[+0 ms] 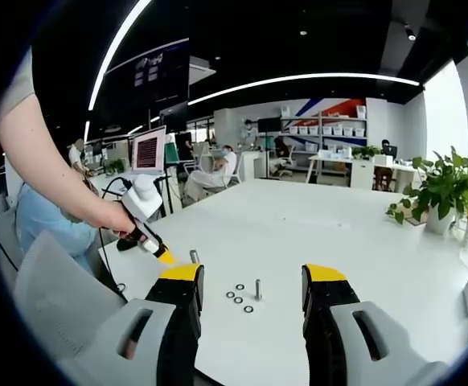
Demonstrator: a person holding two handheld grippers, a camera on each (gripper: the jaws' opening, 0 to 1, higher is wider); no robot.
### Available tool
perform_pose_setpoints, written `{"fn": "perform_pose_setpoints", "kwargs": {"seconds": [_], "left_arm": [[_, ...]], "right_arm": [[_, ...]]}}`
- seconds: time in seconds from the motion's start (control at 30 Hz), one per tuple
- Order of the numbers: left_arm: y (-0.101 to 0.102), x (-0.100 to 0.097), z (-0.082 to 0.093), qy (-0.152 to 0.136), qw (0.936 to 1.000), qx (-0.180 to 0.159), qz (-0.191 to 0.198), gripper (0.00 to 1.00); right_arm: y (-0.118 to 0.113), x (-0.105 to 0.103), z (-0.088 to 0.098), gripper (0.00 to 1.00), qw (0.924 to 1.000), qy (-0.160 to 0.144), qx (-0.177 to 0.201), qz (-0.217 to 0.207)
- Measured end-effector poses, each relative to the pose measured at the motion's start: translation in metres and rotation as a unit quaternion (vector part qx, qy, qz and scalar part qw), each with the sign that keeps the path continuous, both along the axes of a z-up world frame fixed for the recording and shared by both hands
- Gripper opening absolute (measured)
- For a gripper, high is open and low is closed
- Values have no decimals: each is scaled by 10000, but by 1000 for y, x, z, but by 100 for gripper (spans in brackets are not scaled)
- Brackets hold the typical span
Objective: Place the washer onto the threaded stud by aligning its center hole with the stud, sliding it down to the base, and recovering from edge contact or off-axis alignment until the washer reaches the visible bottom stop.
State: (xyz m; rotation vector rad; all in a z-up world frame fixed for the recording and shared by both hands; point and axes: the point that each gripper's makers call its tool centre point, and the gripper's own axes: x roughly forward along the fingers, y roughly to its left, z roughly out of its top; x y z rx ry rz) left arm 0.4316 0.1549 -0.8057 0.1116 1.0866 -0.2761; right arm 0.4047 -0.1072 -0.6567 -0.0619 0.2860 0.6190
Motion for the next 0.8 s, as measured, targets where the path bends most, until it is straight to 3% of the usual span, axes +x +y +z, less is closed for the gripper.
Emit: {"fn": "perform_pose_setpoints", "kwargs": {"seconds": [0.8], "left_arm": [[23,-35,-6,221,9993,-12,287,22]], "right_arm": [[4,-2,0,51,10000,-23,-4,94]]}}
